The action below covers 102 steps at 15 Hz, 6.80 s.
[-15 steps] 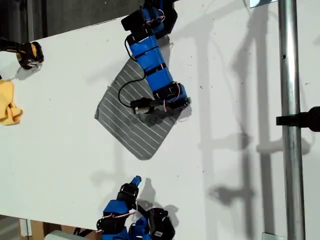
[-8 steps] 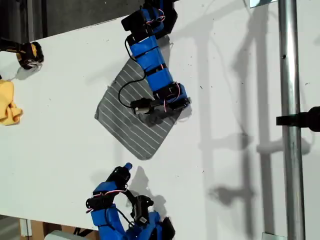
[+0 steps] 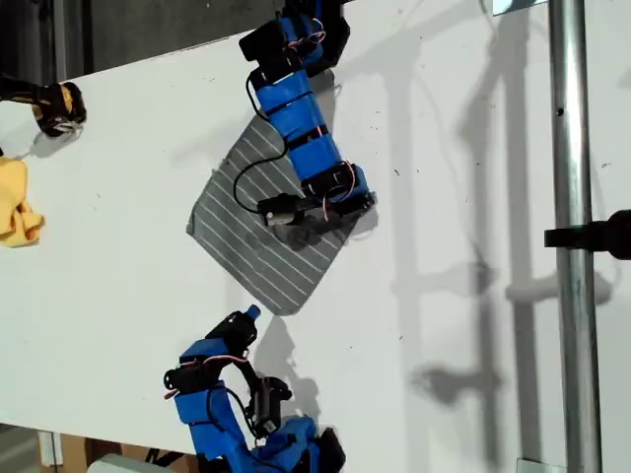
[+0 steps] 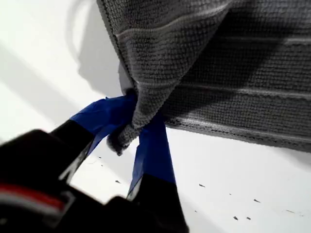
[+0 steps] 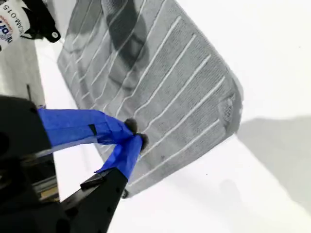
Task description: Grasp corners of a towel and fold twice.
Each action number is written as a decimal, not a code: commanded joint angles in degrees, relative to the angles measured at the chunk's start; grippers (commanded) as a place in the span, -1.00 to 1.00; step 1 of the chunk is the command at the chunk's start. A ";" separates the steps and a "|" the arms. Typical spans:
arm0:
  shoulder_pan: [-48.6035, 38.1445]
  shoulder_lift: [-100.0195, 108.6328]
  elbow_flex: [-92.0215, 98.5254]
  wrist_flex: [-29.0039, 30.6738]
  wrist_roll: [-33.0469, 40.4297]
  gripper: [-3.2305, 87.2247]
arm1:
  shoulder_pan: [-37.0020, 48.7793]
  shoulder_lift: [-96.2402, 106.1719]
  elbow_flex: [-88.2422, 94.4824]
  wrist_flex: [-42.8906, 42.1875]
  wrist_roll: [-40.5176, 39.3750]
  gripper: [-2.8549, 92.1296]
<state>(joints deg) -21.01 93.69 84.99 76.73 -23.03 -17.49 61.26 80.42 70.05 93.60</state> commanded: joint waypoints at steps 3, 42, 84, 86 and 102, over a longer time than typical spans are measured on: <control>1.05 0.79 -1.93 2.55 1.93 -0.28 | 0.18 1.49 -1.49 0.44 -0.44 -0.94; -2.81 -28.83 -5.27 3.25 -0.53 -0.99 | -0.44 4.75 0.00 2.37 0.26 -0.94; -14.77 -28.83 -28.56 -38.14 14.77 -0.99 | 54.23 76.38 30.23 28.39 -36.04 -0.94; -15.03 -29.09 -27.86 -39.55 14.41 -0.99 | 54.05 76.38 31.73 27.60 -34.19 -0.94; -16.96 -40.17 -33.57 -16.17 7.03 -0.99 | 21.18 74.53 59.24 11.43 -2.81 -0.94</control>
<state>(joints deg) -34.98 52.65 53.88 59.41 -15.12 5.98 135.62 138.96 82.35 89.21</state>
